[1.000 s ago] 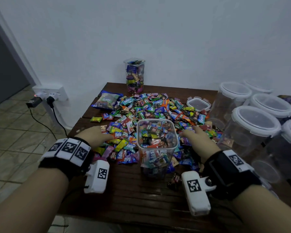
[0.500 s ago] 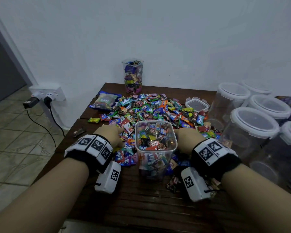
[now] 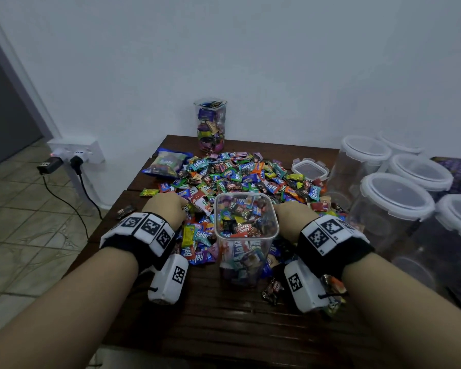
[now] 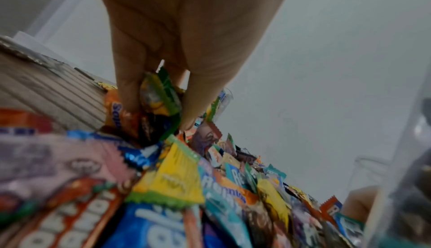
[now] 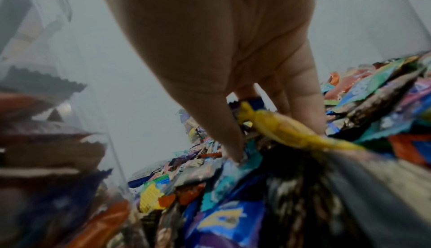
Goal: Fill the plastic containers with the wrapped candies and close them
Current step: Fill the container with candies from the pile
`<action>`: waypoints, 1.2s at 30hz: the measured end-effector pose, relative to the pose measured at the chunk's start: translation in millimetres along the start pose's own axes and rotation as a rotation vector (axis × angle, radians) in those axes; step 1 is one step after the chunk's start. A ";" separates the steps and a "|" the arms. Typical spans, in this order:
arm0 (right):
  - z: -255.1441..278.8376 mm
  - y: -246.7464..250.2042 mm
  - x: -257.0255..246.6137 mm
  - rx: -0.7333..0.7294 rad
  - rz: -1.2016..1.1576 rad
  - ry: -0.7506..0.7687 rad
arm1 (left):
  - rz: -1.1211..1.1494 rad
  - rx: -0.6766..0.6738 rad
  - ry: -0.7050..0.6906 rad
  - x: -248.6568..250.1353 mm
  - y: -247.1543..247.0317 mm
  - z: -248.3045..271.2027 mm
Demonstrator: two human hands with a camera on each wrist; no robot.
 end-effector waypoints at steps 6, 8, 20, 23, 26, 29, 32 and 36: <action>10.8 11.7 10.7 0.083 -0.112 -0.069 | 0.098 0.120 -0.029 1.2 17.8 9.4; 18.0 18.6 13.3 0.147 -0.149 -0.077 | 0.159 0.173 -0.025 1.8 25.3 14.6; 65.3 65.5 29.1 0.440 -0.504 -0.072 | 0.404 0.300 -0.179 25.5 54.6 39.5; 85.8 92.3 28.4 0.590 -0.626 -0.028 | 0.467 0.316 -0.215 33.0 60.4 46.3; 105.3 116.4 17.2 0.696 -0.741 0.074 | 0.523 0.330 -0.247 39.8 65.5 48.7; 117.8 127.7 -6.3 0.680 -0.746 0.204 | 0.578 0.322 -0.286 48.6 70.0 51.7; 121.1 125.5 -32.2 0.607 -0.656 0.296 | 0.648 0.342 -0.346 58.2 75.7 58.2; 119.7 116.4 -54.6 0.574 -0.459 0.357 | 0.736 0.390 -0.400 64.9 85.7 65.8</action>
Point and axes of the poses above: each hand's wrist, its own z-axis away from the middle knuckle, its own y-axis out of the back of the hand, x = y × z, the point moved 8 cm from there along -z, towards the middle knuckle, and after that the axes turned 14 degrees about z, right-handed, at the moved point
